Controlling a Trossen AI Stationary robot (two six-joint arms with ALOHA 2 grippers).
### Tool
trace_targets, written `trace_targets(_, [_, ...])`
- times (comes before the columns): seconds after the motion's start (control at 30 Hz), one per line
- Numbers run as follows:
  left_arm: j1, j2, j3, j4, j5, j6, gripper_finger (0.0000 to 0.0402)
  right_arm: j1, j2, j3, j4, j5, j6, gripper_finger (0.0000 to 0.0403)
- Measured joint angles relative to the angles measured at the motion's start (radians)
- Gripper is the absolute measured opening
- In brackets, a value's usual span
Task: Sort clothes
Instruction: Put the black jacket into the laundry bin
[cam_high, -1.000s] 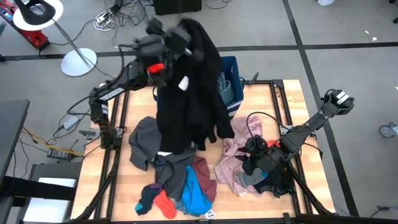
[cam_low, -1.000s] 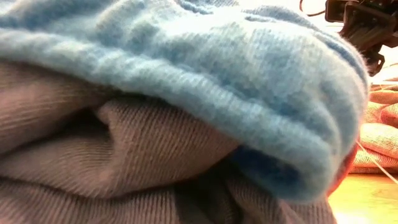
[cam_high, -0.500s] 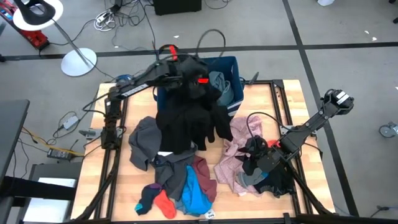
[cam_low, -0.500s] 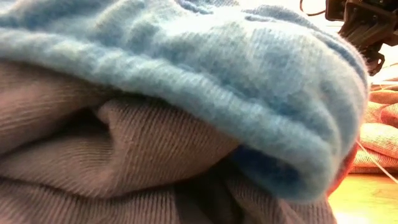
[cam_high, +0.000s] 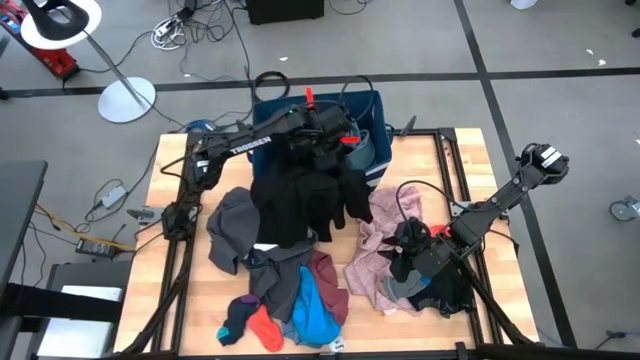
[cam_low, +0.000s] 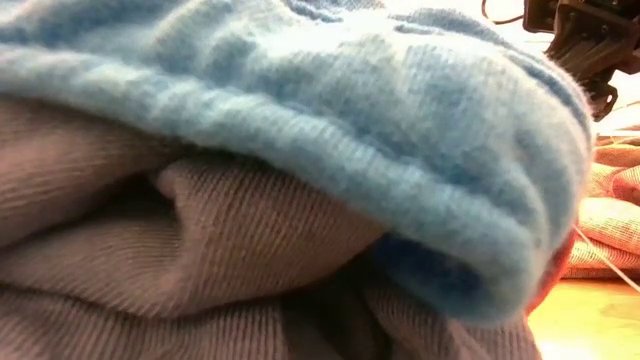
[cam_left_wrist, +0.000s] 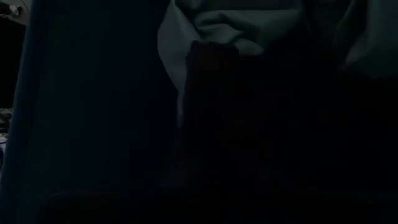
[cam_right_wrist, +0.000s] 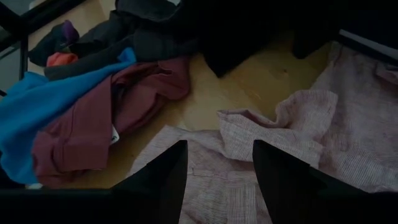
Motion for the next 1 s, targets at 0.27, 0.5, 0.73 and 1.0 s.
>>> trace_targets(0.27, [-0.009, -0.002, 0.002, -0.027, -0.007, 0.017, 0.0153, 0.0, 0.0, 0.0, 0.0, 0.0, -0.01, 0.0183])
trace_targets(0.5, [-0.073, -0.015, 0.004, -0.051, -0.097, 0.087, 0.0177, 0.0, 0.0, 0.0, 0.0, 0.0, -0.01, 0.0183])
trace_targets(0.73, [-0.124, -0.133, 0.004, -0.044, -0.061, 0.055, 0.0177, 0.0, 0.0, 0.0, 0.001, -0.003, -0.009, 0.0183])
trace_targets(1.0, [-0.16, -0.306, 0.004, -0.103, 0.119, -0.119, 0.0177, 0.0, 0.0, 0.0, 0.002, -0.012, -0.009, 0.0183])
